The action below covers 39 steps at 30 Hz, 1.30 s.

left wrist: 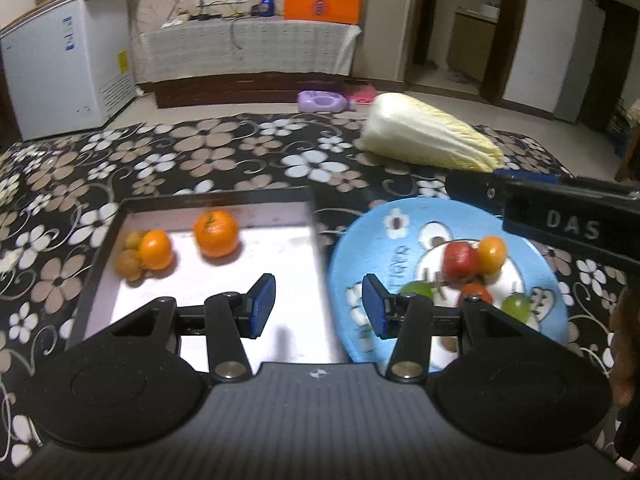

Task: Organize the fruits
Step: 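Move both open grippers back over the white tray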

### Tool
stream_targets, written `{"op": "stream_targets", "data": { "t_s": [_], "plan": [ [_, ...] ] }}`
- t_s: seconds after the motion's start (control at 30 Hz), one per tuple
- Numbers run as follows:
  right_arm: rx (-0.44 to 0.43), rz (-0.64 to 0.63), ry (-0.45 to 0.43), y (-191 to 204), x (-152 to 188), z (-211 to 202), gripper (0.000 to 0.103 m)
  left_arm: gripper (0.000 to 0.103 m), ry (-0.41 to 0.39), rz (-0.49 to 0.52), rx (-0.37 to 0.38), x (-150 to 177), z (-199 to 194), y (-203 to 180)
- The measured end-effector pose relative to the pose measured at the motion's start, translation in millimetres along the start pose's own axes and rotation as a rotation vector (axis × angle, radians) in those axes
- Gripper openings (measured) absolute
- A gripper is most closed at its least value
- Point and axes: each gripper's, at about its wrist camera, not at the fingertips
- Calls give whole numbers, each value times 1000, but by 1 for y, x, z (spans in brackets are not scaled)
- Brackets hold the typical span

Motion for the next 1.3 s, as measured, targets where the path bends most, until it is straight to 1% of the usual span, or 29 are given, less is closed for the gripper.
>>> {"op": "stream_targets", "data": {
  "t_s": [0.1, 0.23, 0.43, 0.67, 0.73, 0.83, 1.07, 1.2, 1.3],
  "plan": [
    [-68, -37, -19, 18, -3, -1, 44, 54, -1, -11, -11, 3, -7, 13],
    [-146, -83, -20, 44, -5, 1, 44, 54, 10, -15, -33, 8, -12, 30],
    [-208, -141, 19, 85, -5, 14, 43, 54, 25, -35, -64, 14, -21, 59],
    [-192, -210, 90, 125, 4, 40, 43, 54, 29, -51, -77, 18, -32, 84],
    [-179, -222, 101, 134, 5, 46, 43, 54, 33, -54, -79, 20, -34, 90],
    [-151, -278, 108, 146, 7, 55, 43, 54, 39, -55, -79, 21, -36, 98],
    [-107, -381, 139, 166, 13, 77, 44, 54, 43, -60, -71, 24, -39, 106],
    [-100, -403, 146, 170, 11, 84, 44, 54, 42, -60, -70, 25, -38, 106],
    [-115, -417, 161, 173, 7, 90, 44, 54, 45, -61, -65, 24, -36, 106]
  ]
}}
Point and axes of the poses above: each gripper's, at about its wrist camera, not at the fingertips, and z roughly the way its jaws point, y to its left, x to its underside, and after that the axes turned 14 degrees about x, right-handed
